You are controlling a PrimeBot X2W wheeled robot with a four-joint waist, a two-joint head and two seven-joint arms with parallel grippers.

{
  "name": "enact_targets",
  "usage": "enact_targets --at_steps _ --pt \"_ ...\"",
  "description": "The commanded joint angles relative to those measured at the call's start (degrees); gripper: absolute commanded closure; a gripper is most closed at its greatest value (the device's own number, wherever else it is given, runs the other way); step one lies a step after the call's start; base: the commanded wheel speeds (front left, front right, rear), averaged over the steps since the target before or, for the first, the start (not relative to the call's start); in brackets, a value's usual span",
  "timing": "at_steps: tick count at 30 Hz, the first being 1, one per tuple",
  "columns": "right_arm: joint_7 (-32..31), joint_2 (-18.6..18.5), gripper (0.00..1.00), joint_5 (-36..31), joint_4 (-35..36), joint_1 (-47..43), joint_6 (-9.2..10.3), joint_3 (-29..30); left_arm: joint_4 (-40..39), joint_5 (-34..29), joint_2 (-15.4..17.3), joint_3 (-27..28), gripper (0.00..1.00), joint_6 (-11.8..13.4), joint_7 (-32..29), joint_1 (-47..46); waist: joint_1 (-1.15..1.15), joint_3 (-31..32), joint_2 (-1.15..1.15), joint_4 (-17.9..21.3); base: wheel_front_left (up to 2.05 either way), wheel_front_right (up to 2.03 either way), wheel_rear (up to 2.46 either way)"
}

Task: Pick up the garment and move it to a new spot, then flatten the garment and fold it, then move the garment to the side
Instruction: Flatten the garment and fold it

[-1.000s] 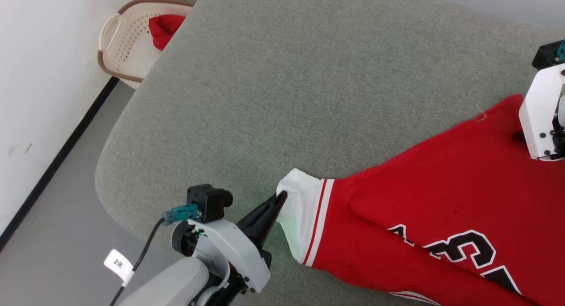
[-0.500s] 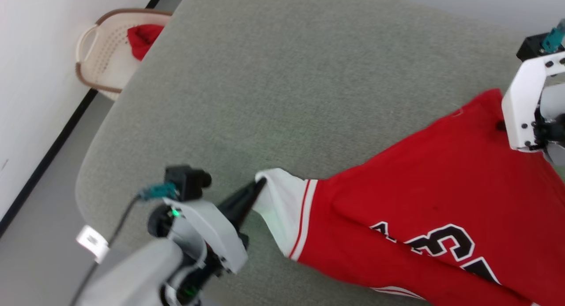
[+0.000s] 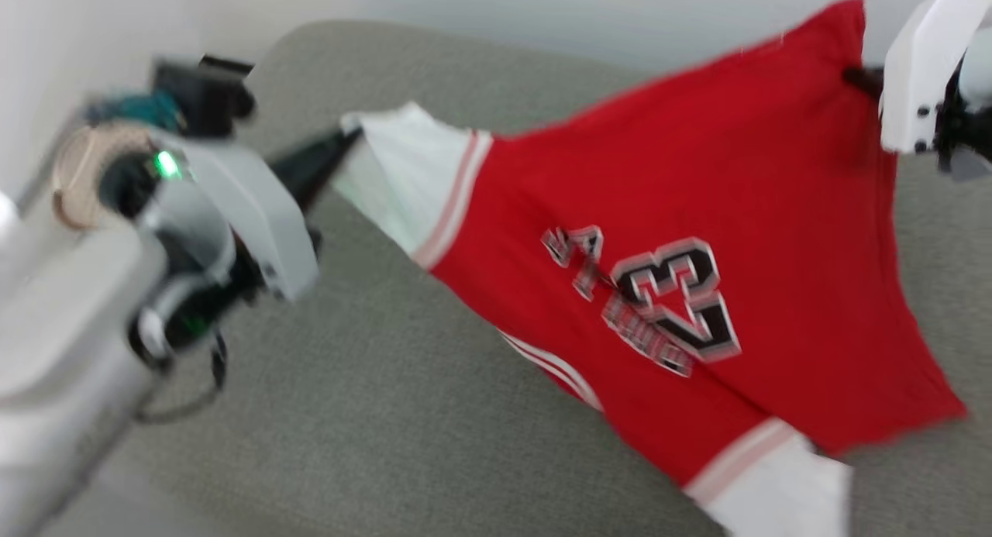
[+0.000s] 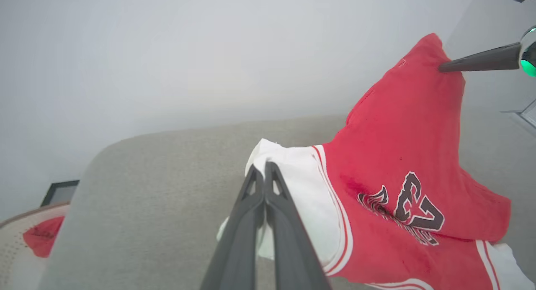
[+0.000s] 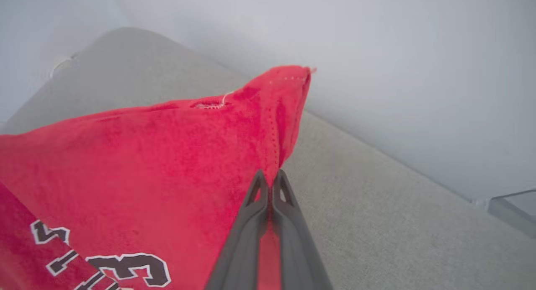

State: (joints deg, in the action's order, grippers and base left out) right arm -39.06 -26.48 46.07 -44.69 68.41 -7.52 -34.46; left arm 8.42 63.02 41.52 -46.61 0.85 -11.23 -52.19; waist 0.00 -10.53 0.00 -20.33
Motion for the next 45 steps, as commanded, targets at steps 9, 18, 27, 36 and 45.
enact_targets --at_steps 9,18,27,36,45 --pt "11.7 4.1 1.00 -4.0 -5.0 6.3 0.06 4.5 13.0 -5.4 -1.8 -0.1 1.00 -4.7 -5.6 -18.0 0.00 7.4 0.00 7.4 0.00 0.00 0.00" --pt "21.4 8.2 1.00 -8.2 -10.3 12.7 0.06 6.8 29.4 -11.8 -6.6 -0.8 1.00 -7.2 -0.8 -33.2 0.00 9.1 0.00 11.3 0.00 0.00 0.00" --pt "25.0 9.9 1.00 -8.8 -12.4 16.8 0.06 6.6 41.9 -14.4 -9.7 -2.6 1.00 -8.2 3.7 -43.3 0.00 8.0 0.00 14.5 0.00 0.00 0.00" --pt "27.3 9.2 1.00 -9.5 -12.1 22.9 0.06 7.0 45.6 -14.8 -8.9 -5.5 1.00 -8.2 9.5 -51.7 0.00 -1.8 0.00 17.5 0.00 0.00 0.00" --pt "37.0 8.5 1.00 -14.2 -11.0 31.2 0.07 8.3 47.0 -19.3 -5.7 -9.1 1.00 -8.2 16.0 -64.8 0.00 -19.5 0.00 20.8 0.00 0.00 0.00"
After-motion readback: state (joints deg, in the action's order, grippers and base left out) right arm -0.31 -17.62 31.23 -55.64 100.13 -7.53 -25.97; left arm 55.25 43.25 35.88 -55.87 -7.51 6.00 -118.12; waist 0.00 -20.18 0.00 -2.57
